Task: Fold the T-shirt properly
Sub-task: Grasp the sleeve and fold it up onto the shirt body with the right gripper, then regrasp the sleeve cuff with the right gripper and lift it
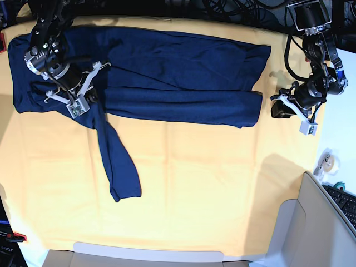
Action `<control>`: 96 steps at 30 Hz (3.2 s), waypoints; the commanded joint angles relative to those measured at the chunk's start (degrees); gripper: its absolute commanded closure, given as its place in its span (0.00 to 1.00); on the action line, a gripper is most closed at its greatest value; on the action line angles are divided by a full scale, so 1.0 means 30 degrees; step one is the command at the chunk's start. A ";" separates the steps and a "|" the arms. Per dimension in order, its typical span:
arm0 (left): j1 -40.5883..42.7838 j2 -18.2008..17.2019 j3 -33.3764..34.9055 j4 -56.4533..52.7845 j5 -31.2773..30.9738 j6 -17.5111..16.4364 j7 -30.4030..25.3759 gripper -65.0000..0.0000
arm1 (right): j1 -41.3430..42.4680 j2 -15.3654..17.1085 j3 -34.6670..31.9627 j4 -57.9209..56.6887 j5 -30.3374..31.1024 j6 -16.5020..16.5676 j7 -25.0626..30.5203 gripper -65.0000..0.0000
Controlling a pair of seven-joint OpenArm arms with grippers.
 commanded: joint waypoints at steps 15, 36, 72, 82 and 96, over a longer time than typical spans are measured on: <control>-0.0236 -0.0068 -0.0067 0.0305 -0.0232 -0.0046 -0.0313 0.72 | -0.1714 0.1817 -0.1544 0.0358 0.6749 0.0114 -0.1030 1.00; -0.0207 0.0342 -0.0067 0.0305 -0.0232 -0.0046 -0.0196 0.72 | -0.1743 0.1260 -0.6115 0.0094 0.2412 0.0114 -0.1177 0.94; 0.0174 0.0635 -0.0067 0.0305 -0.0232 -0.0046 -0.0225 0.72 | 1.1854 -0.5890 1.0061 -1.3532 0.1885 -0.2773 -0.1030 0.39; 0.0174 0.0635 -0.0067 0.0305 -0.0232 -0.0046 -0.0196 0.72 | 1.2645 -0.5685 1.0119 -1.6785 0.1885 -0.5967 0.2428 0.39; 0.0116 0.0635 -0.0067 0.0305 -0.0232 -0.0046 -0.0196 0.72 | 1.2587 -0.5773 0.6573 -1.7224 0.1885 -0.8634 0.5534 0.39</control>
